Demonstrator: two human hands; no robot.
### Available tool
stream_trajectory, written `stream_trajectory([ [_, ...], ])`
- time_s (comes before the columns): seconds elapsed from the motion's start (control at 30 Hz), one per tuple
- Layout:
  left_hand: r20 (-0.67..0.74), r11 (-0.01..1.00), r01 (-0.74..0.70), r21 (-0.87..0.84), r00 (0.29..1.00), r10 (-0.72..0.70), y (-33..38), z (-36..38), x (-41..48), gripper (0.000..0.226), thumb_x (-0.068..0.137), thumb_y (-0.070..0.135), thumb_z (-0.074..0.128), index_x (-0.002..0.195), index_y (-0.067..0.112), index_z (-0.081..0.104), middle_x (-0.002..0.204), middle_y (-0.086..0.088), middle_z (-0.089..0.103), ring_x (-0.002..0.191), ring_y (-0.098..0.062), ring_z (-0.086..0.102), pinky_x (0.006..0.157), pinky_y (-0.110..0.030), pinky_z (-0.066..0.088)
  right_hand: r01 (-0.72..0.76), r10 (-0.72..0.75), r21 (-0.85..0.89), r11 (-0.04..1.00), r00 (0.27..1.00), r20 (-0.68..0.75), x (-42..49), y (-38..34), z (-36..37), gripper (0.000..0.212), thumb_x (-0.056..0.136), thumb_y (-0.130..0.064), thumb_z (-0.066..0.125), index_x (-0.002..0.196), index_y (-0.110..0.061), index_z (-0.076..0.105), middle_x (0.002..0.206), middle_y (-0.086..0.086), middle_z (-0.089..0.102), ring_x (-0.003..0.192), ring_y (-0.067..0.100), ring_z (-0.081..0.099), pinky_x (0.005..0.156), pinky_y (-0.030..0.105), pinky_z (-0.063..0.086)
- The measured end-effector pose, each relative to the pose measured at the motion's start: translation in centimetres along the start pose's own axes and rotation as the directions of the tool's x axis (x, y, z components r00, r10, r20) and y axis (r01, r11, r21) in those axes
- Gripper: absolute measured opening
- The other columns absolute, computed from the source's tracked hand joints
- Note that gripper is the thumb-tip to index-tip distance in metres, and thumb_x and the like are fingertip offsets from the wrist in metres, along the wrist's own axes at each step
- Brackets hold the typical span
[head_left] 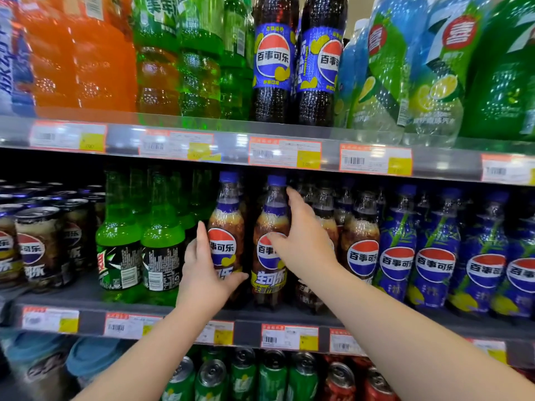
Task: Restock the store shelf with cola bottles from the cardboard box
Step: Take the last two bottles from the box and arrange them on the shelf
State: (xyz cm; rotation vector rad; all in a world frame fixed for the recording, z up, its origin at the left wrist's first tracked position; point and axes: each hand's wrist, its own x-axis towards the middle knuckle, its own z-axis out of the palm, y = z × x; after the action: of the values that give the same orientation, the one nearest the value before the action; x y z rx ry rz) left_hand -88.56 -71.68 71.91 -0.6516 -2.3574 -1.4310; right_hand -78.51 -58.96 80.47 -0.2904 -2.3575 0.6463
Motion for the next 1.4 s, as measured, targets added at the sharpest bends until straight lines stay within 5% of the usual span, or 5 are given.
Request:
stream_trajectory([
  [0.13,-0.045,0.992,-0.096,0.077,0.994,0.100,1.2,0.1,-0.9,0.117,0.066,0.036,0.080,0.148,0.030,-0.003,0.156,-0.007,0.008,0.143,-0.026,0.014,0.115,-0.042,0.024,0.005,-0.027,-0.136,0.991,0.986,-0.162,-0.7,1.8,-1.6,0.069,0.082,-0.027,0.065,0.141,-0.026,0.028,0.142,0.000,0.030,0.126,0.022,0.042,0.093,0.034,0.044],
  [0.3,-0.014,0.990,-0.099,0.103,0.995,0.101,2.2,0.8,-1.1,0.114,0.068,0.038,0.078,0.147,0.037,-0.004,0.157,-0.003,-0.007,0.145,-0.026,0.006,0.114,-0.046,0.026,-0.172,0.155,-0.292,0.941,0.985,-0.082,-1.2,4.0,-2.4,0.095,0.081,-0.038,0.066,0.148,-0.021,0.002,0.152,0.007,0.015,0.114,0.029,0.055,0.073,0.033,0.047],
  [0.47,-0.038,0.993,-0.091,0.074,0.995,0.094,1.9,0.9,-1.2,0.111,0.071,0.029,0.078,0.146,0.040,-0.003,0.157,-0.001,-0.011,0.145,-0.026,0.005,0.113,-0.046,0.028,-0.170,0.179,-0.377,0.910,0.984,-0.012,-1.2,4.9,-2.4,0.097,0.082,-0.044,0.063,0.148,-0.017,-0.003,0.151,0.011,0.026,0.117,0.030,0.054,0.071,0.032,0.044],
  [0.7,-0.051,0.987,-0.130,0.090,0.990,0.135,0.3,0.7,-1.2,0.111,0.078,0.014,0.071,0.128,0.053,-0.021,0.145,-0.012,0.028,0.124,-0.031,0.044,0.089,-0.041,0.045,-0.162,0.166,-0.328,0.931,0.986,-0.015,-1.3,5.0,-2.4,0.095,0.082,-0.041,0.065,0.148,-0.018,0.001,0.151,0.012,0.025,0.118,0.033,0.052,0.082,0.036,0.048],
  [1.4,-0.051,0.997,-0.018,0.072,0.998,0.022,-0.6,1.6,-1.5,0.112,0.079,0.013,0.069,0.143,0.038,-0.018,0.140,-0.011,0.036,0.113,-0.029,0.052,0.079,-0.035,0.044,-0.186,0.137,-0.240,0.953,0.969,-0.208,-2.6,9.3,-5.2,0.078,0.083,-0.023,0.065,0.144,-0.015,0.018,0.144,0.012,0.024,0.101,0.033,0.058,0.071,0.032,0.044],
])
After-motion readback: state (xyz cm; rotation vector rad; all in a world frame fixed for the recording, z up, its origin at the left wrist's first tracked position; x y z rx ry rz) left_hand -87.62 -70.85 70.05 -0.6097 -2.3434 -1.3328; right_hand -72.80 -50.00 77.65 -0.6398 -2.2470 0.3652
